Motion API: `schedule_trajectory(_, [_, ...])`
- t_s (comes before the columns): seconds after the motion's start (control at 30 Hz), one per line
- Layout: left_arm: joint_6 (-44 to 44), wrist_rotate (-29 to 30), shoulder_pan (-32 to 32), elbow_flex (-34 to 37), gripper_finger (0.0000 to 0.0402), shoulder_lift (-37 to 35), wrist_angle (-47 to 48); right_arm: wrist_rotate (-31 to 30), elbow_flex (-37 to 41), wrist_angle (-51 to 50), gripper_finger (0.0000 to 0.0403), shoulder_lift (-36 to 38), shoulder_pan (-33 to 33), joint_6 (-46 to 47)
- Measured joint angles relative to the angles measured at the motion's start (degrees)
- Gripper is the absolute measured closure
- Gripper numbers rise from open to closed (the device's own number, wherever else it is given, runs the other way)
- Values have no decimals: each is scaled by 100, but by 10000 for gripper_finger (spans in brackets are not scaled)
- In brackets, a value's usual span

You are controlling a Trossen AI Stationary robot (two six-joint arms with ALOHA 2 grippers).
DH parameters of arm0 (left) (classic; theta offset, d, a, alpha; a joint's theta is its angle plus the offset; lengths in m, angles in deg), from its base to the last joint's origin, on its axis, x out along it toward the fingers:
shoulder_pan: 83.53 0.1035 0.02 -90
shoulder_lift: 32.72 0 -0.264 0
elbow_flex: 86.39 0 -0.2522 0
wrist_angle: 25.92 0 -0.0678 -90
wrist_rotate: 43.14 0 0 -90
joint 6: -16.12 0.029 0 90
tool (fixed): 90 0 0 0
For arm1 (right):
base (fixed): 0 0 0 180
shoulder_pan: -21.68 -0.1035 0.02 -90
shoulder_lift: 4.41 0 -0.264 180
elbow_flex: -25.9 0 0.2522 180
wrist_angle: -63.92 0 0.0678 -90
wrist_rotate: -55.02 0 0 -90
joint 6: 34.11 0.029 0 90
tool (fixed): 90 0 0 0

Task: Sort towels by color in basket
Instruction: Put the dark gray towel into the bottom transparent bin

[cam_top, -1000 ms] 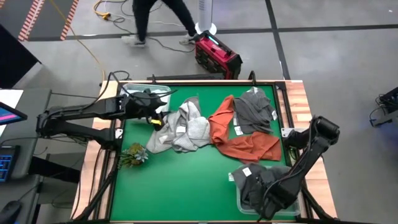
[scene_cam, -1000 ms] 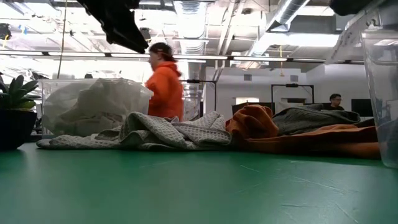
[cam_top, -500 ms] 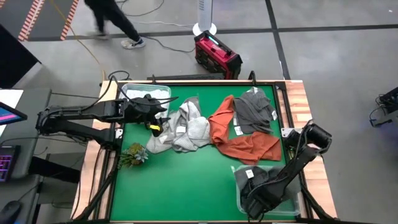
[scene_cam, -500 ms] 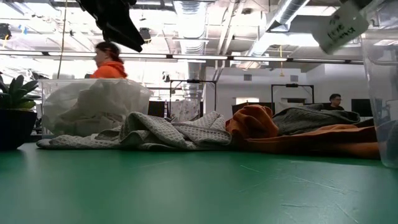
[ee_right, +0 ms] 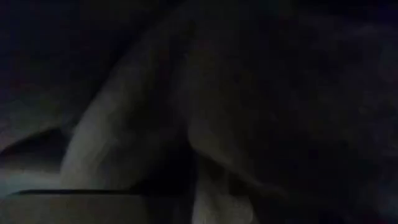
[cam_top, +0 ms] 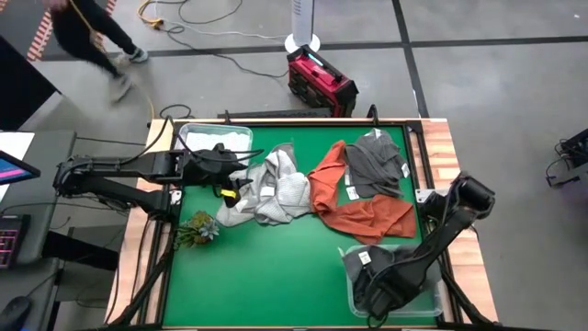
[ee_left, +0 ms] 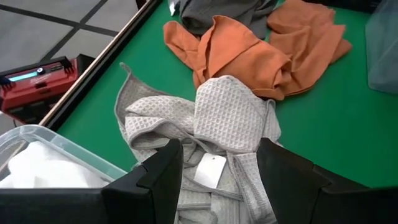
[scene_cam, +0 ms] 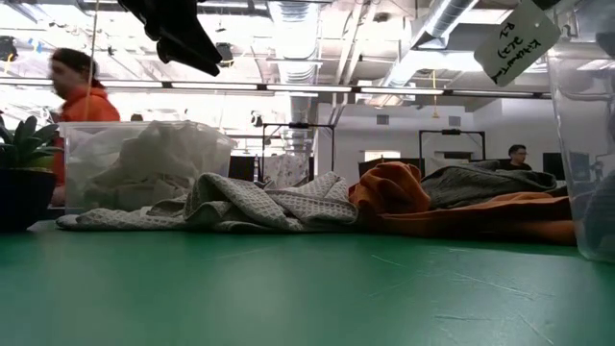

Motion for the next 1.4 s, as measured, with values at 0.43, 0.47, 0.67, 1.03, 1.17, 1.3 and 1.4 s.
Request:
schedule_trajectory(0.43, [901, 529, 2, -2, 205, 0, -98, -540, -7, -80, 171, 1880, -40, -212])
schedule_trajectory(0.47, [933, 529, 2, 0, 205, 0, -117, -720, -7, -132, 171, 2008, -40, -325])
schedule_trajectory(0.67, [930, 527, -123, 0, 205, 2, -297, -1499, -11, -1602, 175, 2483, 194, -999])
schedule_trajectory(1.03, [969, 527, -188, 0, 205, 2, -364, -2163, -10, -876, 173, 2453, 1251, -4152])
schedule_trajectory(1.17, [1077, 527, -188, 0, 205, 2, -328, -2148, -9, -471, 173, 2489, 1449, -4857])
schedule_trajectory(1.3, [1266, 526, -188, 0, 205, 2, -298, -2034, -11, -178, 173, 2487, 1579, -5636])
schedule_trajectory(1.4, [1395, 531, -188, 0, 205, 2, -297, -1991, -11, -165, 173, 2348, 1541, -6004])
